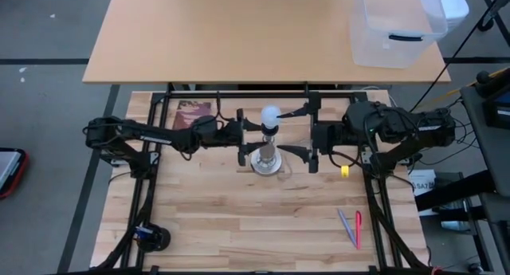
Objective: Screw lightbulb
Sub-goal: Remove the lightbulb from the lamp
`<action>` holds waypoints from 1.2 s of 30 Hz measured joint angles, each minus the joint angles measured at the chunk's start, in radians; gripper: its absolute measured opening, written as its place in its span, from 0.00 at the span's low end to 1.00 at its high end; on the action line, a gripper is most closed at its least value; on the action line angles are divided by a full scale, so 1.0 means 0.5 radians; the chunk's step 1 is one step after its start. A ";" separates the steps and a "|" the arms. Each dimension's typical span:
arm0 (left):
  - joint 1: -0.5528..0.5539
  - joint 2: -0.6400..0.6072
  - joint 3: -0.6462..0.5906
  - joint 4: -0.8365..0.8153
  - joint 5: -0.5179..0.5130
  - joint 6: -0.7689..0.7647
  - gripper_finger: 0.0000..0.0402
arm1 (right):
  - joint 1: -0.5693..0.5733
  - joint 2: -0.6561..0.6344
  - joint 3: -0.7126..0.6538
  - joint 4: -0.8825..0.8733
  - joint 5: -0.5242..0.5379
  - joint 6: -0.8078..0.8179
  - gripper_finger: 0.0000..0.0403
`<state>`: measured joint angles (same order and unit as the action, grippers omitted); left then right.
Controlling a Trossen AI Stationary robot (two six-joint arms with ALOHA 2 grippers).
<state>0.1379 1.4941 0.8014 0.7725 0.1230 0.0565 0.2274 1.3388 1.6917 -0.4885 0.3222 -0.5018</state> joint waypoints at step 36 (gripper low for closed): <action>0.053 0.210 0.206 -0.346 -0.176 -0.062 0.18 | 0.106 0.096 -0.168 0.269 0.567 0.527 0.83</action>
<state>0.1642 1.5990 0.9043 0.5994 0.0353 0.0257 0.2802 1.3869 1.6077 -0.3538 0.6056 -0.2384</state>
